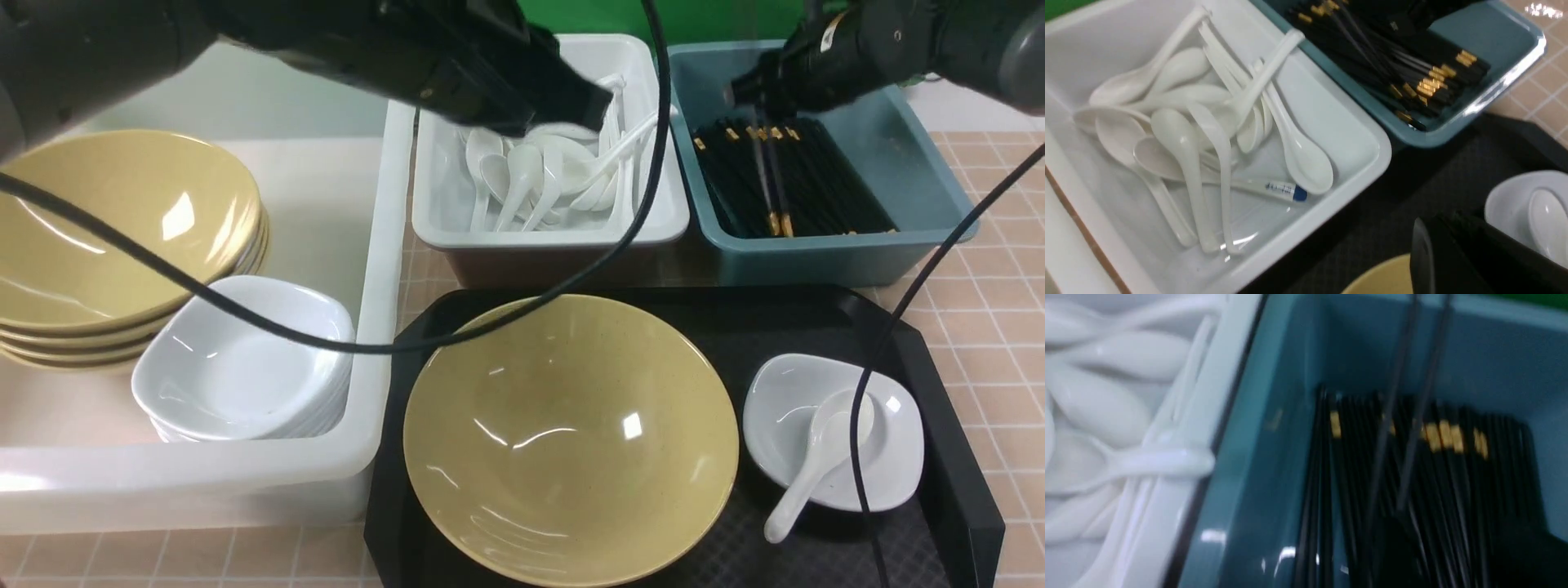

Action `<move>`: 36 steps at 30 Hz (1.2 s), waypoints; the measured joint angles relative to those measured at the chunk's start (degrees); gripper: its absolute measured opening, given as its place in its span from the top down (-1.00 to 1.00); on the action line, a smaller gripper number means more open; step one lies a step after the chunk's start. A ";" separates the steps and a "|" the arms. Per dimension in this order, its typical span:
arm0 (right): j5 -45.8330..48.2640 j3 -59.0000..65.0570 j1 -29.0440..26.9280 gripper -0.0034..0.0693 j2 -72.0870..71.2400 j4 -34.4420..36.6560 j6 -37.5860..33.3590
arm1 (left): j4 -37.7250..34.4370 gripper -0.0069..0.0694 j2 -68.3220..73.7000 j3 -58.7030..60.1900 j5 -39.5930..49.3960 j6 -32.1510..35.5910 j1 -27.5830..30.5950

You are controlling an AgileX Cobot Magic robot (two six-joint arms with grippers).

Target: On brown table put chopsticks spoon bowls plates into blue grey white boxes.

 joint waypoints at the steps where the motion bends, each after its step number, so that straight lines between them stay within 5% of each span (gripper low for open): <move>1: 6.60 -1.91 0.18 -0.34 -0.42 0.08 -1.09 | 0.40 0.81 -0.63 0.00 1.50 0.00 0.00; 8: 32.78 -4.14 1.44 -0.57 -7.66 1.70 -10.61 | 1.68 0.81 -9.88 2.52 9.70 1.48 0.00; 12: 34.14 3.17 1.49 -0.57 -16.87 7.61 -11.48 | 1.77 0.81 -15.94 8.76 10.68 2.59 0.00; 18: 31.57 26.51 4.15 -0.57 -33.96 14.48 -10.63 | 1.77 0.81 -23.56 20.77 8.10 3.21 0.00; 23: 20.75 46.77 9.93 -0.57 -39.75 15.37 -4.78 | 1.31 0.81 -26.01 26.76 4.10 3.27 0.00; 30: 13.01 54.39 17.87 -0.57 -38.64 16.26 -0.75 | 0.91 0.81 -26.06 27.61 5.06 3.27 0.00; 36: 8.40 54.45 18.64 -0.57 -37.27 12.94 6.77 | 0.79 0.81 -26.11 27.61 7.33 3.27 0.00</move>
